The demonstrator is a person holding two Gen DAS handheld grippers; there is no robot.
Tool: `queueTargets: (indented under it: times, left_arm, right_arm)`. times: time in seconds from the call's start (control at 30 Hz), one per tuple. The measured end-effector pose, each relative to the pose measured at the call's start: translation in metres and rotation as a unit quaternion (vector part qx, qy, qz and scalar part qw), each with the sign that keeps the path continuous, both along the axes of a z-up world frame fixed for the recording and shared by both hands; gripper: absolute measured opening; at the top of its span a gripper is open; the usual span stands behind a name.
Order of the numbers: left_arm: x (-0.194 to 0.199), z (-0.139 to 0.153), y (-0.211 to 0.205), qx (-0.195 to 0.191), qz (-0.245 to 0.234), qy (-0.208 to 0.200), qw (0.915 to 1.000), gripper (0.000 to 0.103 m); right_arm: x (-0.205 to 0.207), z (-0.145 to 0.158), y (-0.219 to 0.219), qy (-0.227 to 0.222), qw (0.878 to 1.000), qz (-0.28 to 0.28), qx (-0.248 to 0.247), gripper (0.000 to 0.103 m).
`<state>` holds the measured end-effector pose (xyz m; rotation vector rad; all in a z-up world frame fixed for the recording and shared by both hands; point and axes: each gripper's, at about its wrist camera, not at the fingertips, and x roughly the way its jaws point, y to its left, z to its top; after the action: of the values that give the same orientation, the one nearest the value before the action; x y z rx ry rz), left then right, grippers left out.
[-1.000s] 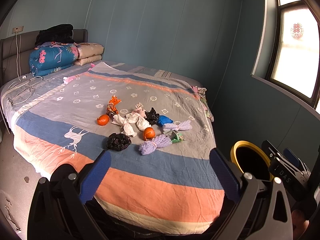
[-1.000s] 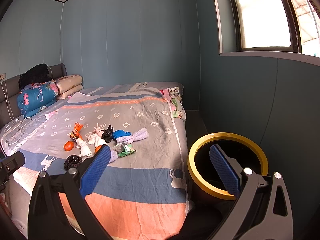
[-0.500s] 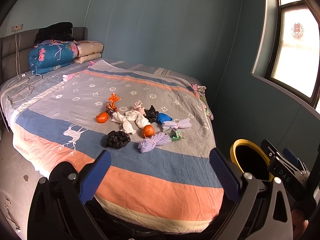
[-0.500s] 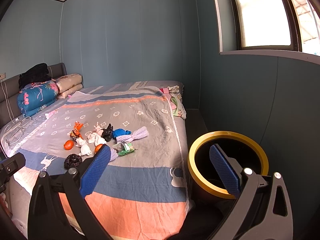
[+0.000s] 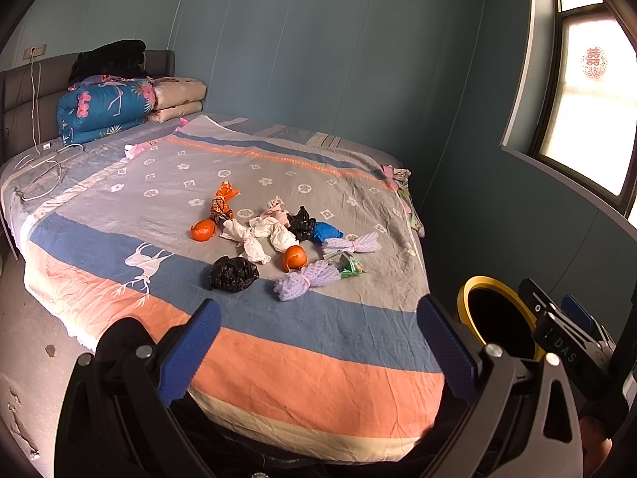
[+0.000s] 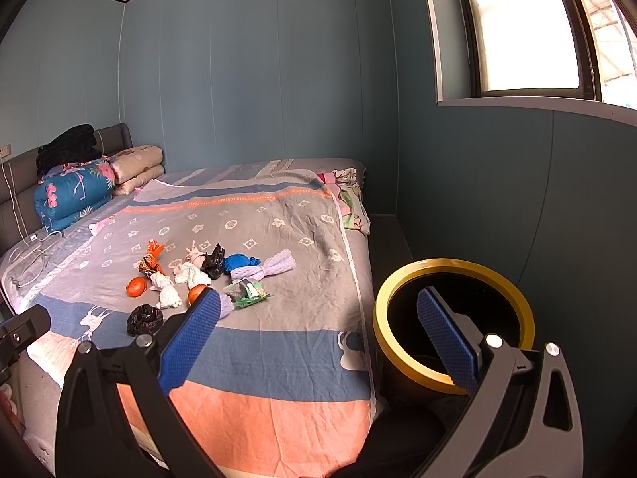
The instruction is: Collect trash
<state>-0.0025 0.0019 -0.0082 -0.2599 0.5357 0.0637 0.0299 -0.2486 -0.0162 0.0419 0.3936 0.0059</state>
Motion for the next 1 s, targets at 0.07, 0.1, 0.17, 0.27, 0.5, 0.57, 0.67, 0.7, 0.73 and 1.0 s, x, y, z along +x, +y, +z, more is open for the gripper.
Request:
queueTargets:
  times: [0.07, 0.1, 0.17, 0.27, 0.5, 0.57, 0.67, 0.7, 0.73, 1.0]
  left_arm:
    - [0.0004, 0.0003, 0.0005, -0.001, -0.001, 0.0, 1.0, 0.095]
    - [0.0004, 0.0002, 0.0003, -0.001, -0.001, 0.001, 1.0, 0.095]
    - [0.0005, -0.0001, 0.0005, -0.001, -0.001, 0.001, 1.0, 0.095]
    - [0.0005, -0.0007, 0.0004, -0.002, 0.0, 0.002, 1.0, 0.095]
    - [0.0006, -0.0011, 0.0, -0.002, -0.001, 0.002, 1.0, 0.095]
    - [0.0008, -0.0009, 0.0001, -0.002, -0.001, 0.003, 1.0, 0.095]
    - [0.0004, -0.0015, -0.0003, -0.003, -0.001, 0.004, 1.0, 0.095]
    - [0.0006, -0.0014, -0.0006, -0.004, -0.001, 0.004, 1.0, 0.095]
    - [0.0006, -0.0012, -0.0009, -0.004, -0.001, 0.005, 1.0, 0.095]
    - [0.0002, -0.0016, -0.0012, -0.004, -0.001, 0.005, 1.0, 0.095]
  right_arm:
    - [0.0013, -0.0003, -0.0002, 0.001, 1.0, 0.0, 0.0, 0.095]
    - [0.001, -0.0007, 0.0, 0.002, 1.0, 0.0, 0.0, 0.095]
    - [0.0013, -0.0007, -0.0008, 0.002, 1.0, 0.0, 0.0, 0.095]
    - [0.0019, -0.0005, -0.0008, 0.003, 1.0, 0.0, 0.0, 0.095]
    - [0.0034, -0.0015, -0.0006, 0.004, 1.0, 0.0, 0.0, 0.095]
    - [0.0044, -0.0004, -0.0008, 0.004, 1.0, 0.0, 0.0, 0.095]
    - [0.0044, -0.0002, -0.0008, 0.005, 1.0, 0.001, -0.001, 0.095]
    - [0.0037, -0.0012, -0.0006, 0.005, 1.0, 0.0, -0.001, 0.095]
    - [0.0043, -0.0009, -0.0003, 0.006, 1.0, 0.0, -0.001, 0.095]
    - [0.004, -0.0021, -0.0005, 0.006, 1.0, 0.0, -0.001, 0.095]
